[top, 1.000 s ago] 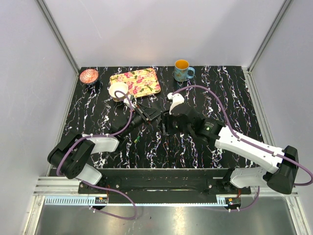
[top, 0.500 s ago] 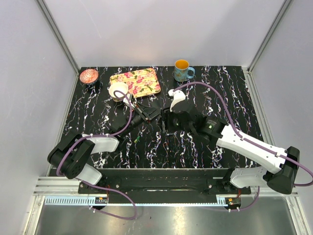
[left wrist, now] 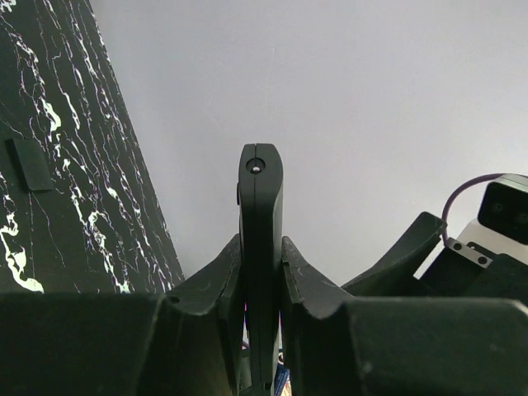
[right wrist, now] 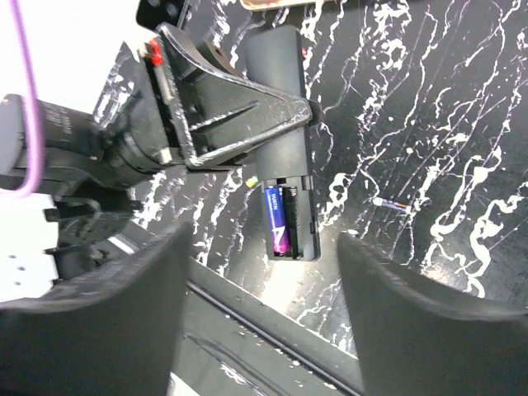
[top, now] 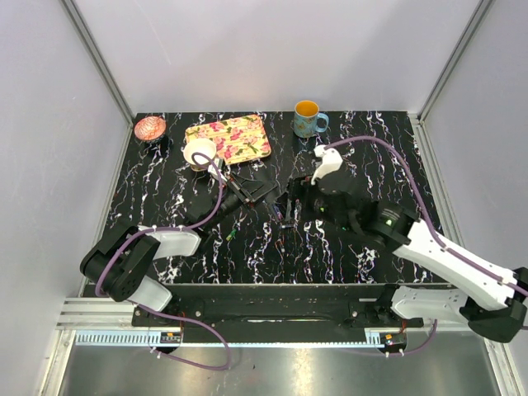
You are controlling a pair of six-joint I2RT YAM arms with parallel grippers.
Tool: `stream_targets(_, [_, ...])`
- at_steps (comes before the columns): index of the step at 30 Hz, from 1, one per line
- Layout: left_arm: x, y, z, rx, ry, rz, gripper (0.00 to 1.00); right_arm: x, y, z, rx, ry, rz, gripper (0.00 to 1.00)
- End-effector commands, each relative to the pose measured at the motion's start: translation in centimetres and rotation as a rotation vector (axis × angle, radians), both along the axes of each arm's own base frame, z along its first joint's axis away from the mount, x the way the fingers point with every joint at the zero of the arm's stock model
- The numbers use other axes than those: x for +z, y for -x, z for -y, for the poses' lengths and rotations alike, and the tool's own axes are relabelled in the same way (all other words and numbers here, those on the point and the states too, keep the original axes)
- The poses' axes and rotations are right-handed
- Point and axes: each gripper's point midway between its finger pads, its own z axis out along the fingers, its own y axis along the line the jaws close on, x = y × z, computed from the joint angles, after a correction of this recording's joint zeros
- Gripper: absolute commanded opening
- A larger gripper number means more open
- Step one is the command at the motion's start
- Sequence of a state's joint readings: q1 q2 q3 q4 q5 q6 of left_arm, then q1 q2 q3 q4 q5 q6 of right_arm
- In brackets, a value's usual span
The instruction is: Load the batteries into the remote control
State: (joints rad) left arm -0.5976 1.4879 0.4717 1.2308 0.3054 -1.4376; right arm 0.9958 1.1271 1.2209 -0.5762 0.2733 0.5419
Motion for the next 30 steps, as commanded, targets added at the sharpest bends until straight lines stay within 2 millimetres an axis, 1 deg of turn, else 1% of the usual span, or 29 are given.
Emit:
stream_targets(1, [4.2, 0.2, -0.4, 0.017, 0.103, 0.14, 0.0, 1.8, 0.6, 0.3, -0.068, -0.152, -0.071, 0.84])
stream_targets(4, [4.5, 0.2, -0.6, 0.026, 0.111, 0.158, 0.0, 1.8, 1.4, -0.9, -0.014, -0.22, -0.171, 0.89])
stream_targets(5, [4.6, 0.3, -0.6, 0.027, 0.111, 0.164, 0.0, 1.8, 0.8, -0.6, -0.03, -0.244, -0.196, 0.9])
stream_targets(6, [4.8, 0.3, -0.7, 0.036, 0.108, 0.175, 0.0, 2.0, 1.4, -1.0, 0.011, -0.282, -0.237, 0.9])
stream_targets(7, [4.8, 0.3, -0.8, 0.041, 0.108, 0.179, 0.0, 1.7, 1.4, -1.0, -0.002, -0.309, -0.286, 0.91])
stream_targets(8, [4.9, 0.3, -1.0, 0.05, 0.108, 0.186, 0.0, 1.6, 0.7, -0.6, -0.02, -0.326, -0.305, 0.91])
stream_targets(9, [5.2, 0.3, -1.1, 0.06, 0.109, 0.2, 0.0, 1.2, 1.0, -0.7, -0.005, -0.338, -0.343, 0.91])
stream_targets(10, [5.4, 0.3, -1.3, 0.068, 0.111, 0.207, 0.0, 0.5, 0.9, -0.5, -0.021, -0.346, -0.376, 0.91])
stream_targets(12, [5.7, 0.4, -1.5, 0.081, 0.109, 0.218, 0.0, 0.0, 0.7, -0.3, -0.03, -0.366, -0.412, 0.91])
stream_targets(14, [5.8, 0.4, -1.5, 0.082, 0.106, 0.22, 0.0, -1.0, 0.6, -0.3, -0.036, -0.38, -0.457, 0.91])
stream_targets(16, [5.8, 0.4, -1.4, 0.082, 0.101, 0.216, 0.0, -1.7, 0.8, -0.9, -0.017, -0.399, -0.512, 0.91])
stream_targets(18, [5.5, 0.2, -1.4, 0.084, 0.092, 0.209, 0.0, -2.1, 0.9, -1.8, 0.011, -0.416, -0.549, 0.91])
stream_targets(21, [5.4, 0.2, -1.4, 0.085, 0.084, 0.201, 0.0, -2.6, 0.5, -2.3, 0.009, -0.436, -0.577, 0.91])
stream_targets(30, [4.9, 0.4, -1.4, 0.081, 0.069, 0.198, 0.0, -3.4, -1.2, -2.5, -0.025, -0.503, -0.613, 0.89])
